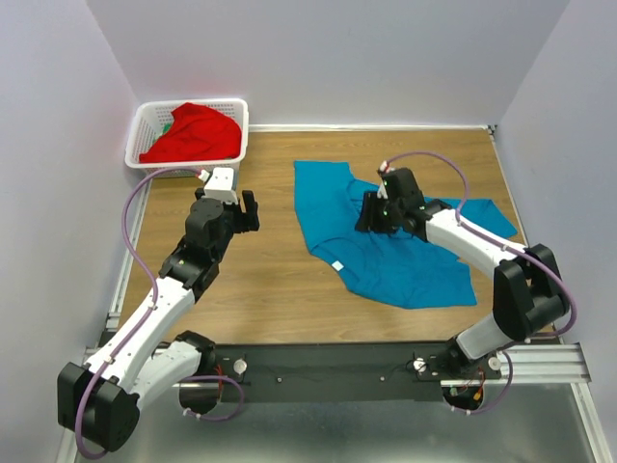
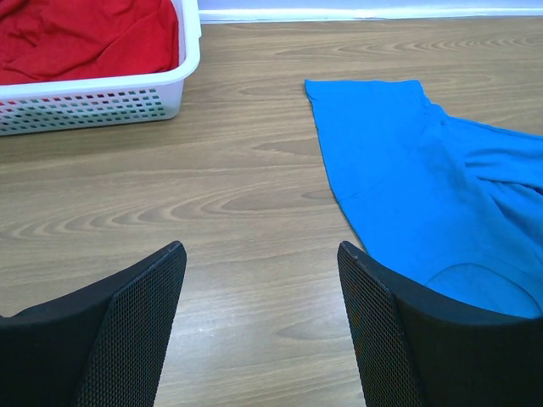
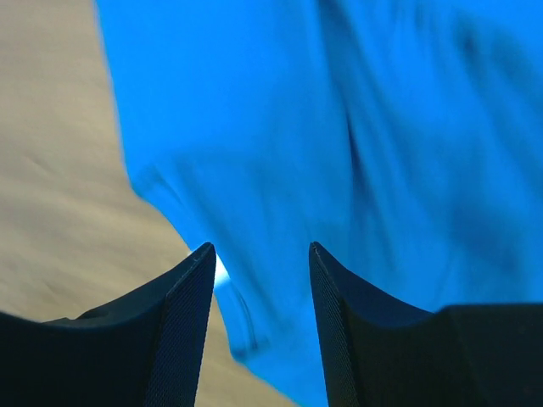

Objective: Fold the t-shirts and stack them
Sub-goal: Flatten the tshirt out

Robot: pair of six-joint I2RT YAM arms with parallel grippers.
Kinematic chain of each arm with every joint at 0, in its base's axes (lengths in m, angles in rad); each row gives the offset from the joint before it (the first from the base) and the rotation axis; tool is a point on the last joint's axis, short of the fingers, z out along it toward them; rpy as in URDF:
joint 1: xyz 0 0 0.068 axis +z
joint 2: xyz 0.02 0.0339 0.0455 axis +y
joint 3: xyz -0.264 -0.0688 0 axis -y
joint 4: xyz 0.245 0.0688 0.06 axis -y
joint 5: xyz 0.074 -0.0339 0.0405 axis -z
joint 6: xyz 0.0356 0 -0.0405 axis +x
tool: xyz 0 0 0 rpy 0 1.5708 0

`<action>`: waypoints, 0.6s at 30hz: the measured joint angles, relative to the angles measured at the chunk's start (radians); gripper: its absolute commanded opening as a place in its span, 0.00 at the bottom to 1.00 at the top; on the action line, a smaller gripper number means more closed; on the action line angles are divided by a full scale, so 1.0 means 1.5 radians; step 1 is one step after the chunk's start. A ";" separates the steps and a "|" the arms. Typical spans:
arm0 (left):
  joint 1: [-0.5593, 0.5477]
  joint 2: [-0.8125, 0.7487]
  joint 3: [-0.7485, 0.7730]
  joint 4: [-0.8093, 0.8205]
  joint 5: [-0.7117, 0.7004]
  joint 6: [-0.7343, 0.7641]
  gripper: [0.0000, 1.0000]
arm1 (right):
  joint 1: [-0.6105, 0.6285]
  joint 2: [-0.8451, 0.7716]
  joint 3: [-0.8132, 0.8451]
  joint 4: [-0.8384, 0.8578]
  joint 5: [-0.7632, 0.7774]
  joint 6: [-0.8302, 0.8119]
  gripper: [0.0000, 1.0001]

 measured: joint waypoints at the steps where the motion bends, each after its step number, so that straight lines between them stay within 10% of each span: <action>1: 0.000 0.000 0.000 0.000 0.000 0.000 0.80 | 0.004 -0.010 -0.031 -0.021 -0.011 0.001 0.53; 18: 0.003 -0.001 0.000 -0.005 -0.001 0.000 0.79 | 0.075 0.070 -0.087 -0.085 -0.068 0.083 0.52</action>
